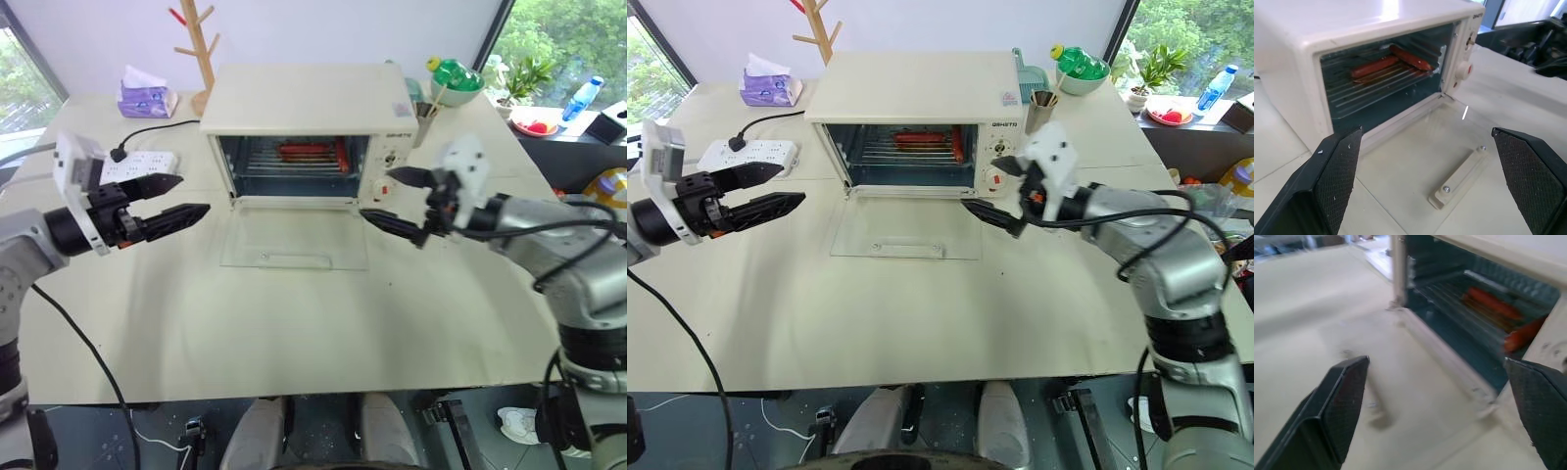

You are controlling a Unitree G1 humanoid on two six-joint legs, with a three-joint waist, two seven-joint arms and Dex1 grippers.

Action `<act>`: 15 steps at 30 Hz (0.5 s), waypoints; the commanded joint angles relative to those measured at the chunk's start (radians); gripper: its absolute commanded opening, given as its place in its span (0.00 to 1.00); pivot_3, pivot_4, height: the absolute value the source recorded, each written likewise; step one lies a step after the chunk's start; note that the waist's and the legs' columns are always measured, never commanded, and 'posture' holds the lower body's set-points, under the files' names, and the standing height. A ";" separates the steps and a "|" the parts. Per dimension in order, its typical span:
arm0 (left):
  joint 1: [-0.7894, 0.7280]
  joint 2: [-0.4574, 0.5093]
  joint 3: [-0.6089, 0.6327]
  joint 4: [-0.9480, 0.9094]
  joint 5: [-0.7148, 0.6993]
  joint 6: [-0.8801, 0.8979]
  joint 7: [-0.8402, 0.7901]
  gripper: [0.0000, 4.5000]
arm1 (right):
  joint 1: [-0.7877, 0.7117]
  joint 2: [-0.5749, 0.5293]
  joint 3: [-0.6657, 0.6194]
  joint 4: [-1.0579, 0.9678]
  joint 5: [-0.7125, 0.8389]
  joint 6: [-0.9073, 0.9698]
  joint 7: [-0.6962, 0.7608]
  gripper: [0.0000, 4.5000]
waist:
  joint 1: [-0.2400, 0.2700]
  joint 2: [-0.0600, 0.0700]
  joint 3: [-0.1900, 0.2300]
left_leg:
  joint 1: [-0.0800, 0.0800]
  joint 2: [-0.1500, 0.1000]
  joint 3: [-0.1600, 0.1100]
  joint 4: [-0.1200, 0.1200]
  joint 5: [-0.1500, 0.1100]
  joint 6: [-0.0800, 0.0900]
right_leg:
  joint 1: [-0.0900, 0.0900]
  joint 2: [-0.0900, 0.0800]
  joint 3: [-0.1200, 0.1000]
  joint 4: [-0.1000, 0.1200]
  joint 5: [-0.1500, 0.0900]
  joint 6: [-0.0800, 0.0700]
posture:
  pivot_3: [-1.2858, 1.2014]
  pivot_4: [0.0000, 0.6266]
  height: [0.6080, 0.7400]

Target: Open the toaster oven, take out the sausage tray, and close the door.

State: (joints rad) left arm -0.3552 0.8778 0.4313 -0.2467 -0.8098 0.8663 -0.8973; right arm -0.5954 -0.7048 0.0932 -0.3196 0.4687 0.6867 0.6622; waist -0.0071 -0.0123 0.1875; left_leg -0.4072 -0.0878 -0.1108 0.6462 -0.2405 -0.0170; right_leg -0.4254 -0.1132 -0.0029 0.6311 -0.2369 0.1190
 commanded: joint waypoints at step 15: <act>-0.036 -0.023 -0.042 -0.029 -0.009 -0.049 0.050 0.98 | -0.351 0.320 0.387 0.653 -0.674 -0.602 -0.156 1.00 | -0.013 0.000 0.000 | 0.000 0.000 0.000 -0.001 0.001 -0.001 | -0.002 0.001 0.000 0.001 0.002 -0.002 | 0.52 0.24 1.00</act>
State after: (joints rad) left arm -0.3849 0.8506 0.3729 -0.2514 -0.8166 0.8374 -0.8514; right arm -0.8924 -0.3990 0.4763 0.2915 -0.1534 0.1555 0.5389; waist -0.0205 -0.0121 0.1876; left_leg -0.4073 -0.0882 -0.1108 0.6450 -0.2396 -0.0185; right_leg -0.4273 -0.1123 -0.0027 0.6321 -0.2347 0.1164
